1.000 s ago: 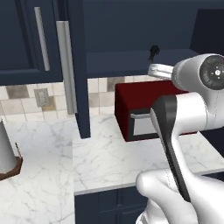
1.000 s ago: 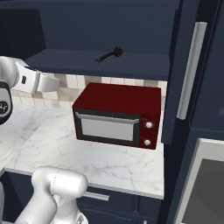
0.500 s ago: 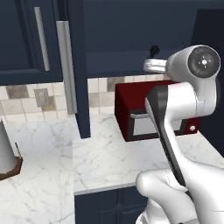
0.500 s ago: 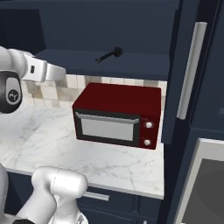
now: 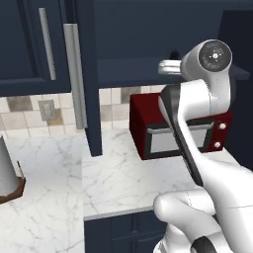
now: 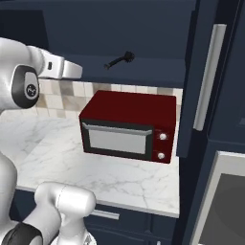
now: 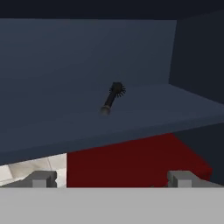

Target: Locate and retrieve the sponge and dish brush from the cabinet. Place them next to the sink.

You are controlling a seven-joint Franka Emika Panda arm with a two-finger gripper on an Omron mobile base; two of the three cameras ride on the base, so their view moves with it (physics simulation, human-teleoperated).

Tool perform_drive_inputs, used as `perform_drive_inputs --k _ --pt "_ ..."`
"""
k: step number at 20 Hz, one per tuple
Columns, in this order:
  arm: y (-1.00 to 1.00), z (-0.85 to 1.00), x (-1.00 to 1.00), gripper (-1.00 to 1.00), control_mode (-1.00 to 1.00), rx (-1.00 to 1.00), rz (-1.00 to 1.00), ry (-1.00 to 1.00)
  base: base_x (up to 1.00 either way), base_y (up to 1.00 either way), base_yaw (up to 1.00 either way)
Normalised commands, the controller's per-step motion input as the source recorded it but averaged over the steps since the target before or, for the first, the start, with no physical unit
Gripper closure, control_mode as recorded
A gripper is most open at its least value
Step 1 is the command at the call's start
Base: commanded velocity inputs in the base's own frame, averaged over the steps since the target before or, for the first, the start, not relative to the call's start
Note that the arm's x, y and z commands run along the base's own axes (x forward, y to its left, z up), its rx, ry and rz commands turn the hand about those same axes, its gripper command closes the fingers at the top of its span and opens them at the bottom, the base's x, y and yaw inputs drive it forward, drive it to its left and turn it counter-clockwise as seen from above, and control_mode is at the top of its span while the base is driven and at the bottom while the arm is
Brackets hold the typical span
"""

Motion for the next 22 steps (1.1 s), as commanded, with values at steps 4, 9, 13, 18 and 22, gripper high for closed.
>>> perform_drive_inputs --k 4,9,13,18,22 --pt "-0.04 0.00 0.45 -1.00 -1.00 0.00 0.00 0.01 0.00 0.00 0.00" --pt "-0.03 0.00 0.48 -1.00 -1.00 -0.02 0.00 0.04 0.00 0.00 0.00" --pt "-0.06 0.00 0.47 -1.00 -1.00 -0.02 0.00 0.04 0.00 0.00 0.00" --pt "-0.24 -0.14 0.26 -1.00 -1.00 0.00 -0.04 0.04 0.00 0.00 0.00" --pt "-0.26 -0.12 0.22 -1.00 -1.00 0.00 -0.06 0.05 0.00 0.00 0.00"
